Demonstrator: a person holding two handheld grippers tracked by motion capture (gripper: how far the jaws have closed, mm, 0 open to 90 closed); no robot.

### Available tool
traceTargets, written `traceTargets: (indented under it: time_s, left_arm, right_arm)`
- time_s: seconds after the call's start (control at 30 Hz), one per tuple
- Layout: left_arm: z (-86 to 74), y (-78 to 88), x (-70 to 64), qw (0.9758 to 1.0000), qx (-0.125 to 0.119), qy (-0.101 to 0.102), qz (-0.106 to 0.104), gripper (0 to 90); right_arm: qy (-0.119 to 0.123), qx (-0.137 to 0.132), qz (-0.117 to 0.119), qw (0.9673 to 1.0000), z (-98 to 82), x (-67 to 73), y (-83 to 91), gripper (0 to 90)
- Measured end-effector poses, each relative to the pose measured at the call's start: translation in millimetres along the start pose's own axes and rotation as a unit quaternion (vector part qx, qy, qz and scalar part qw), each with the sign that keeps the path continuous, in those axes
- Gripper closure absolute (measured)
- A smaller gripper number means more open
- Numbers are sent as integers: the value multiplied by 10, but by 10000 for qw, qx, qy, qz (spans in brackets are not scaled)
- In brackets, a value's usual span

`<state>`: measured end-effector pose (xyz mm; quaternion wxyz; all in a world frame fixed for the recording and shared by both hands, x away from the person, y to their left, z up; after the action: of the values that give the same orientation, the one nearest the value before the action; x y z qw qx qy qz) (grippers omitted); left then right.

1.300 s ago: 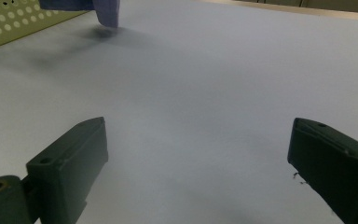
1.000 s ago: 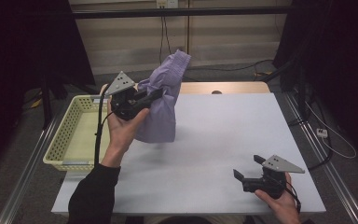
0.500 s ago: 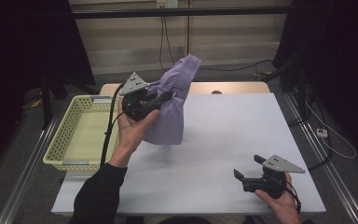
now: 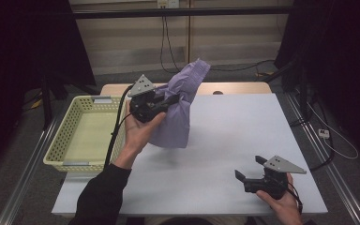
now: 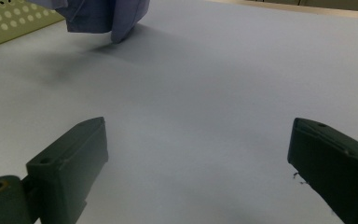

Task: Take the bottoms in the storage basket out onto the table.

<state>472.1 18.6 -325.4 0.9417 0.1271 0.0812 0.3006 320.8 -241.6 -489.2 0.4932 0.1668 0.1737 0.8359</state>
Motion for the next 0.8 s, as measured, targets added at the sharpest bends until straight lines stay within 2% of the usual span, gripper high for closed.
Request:
traceTargets:
  time_s: [0.23, 0.33, 0.5, 0.8]
  left_arm:
    - [-63, -115, 40, 9999, 124, 20, 15, 818]
    - [-92, -149, 30, 9998, 158, 71, -62, 818]
    - [-135, -213, -32, 9996, 175, 99, -174, 818]
    - [-250, -327, -97, 9990, 373, 45, -223, 818]
  right_arm:
    - [2, 2, -33, 10000, 1, -10, -10, 51]
    - [-4, 6, -37, 10000, 1, -14, -10, 51]
    - [-1, -2, -26, 10000, 0, -12, -3, 51]
    - [4, -2, -21, 10000, 0, -10, -3, 51]
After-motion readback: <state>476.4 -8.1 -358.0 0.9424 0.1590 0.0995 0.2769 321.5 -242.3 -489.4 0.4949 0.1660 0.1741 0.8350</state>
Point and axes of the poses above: each handheld gripper's, and its own axes: y roughly backward along the jaws, z roughly out of its top, x roughly to its left, the point moved 8 cm from there along -y, roughly forward along the jaws, and after that the axes turned 1 degree about -x, right-handed, at the moved point
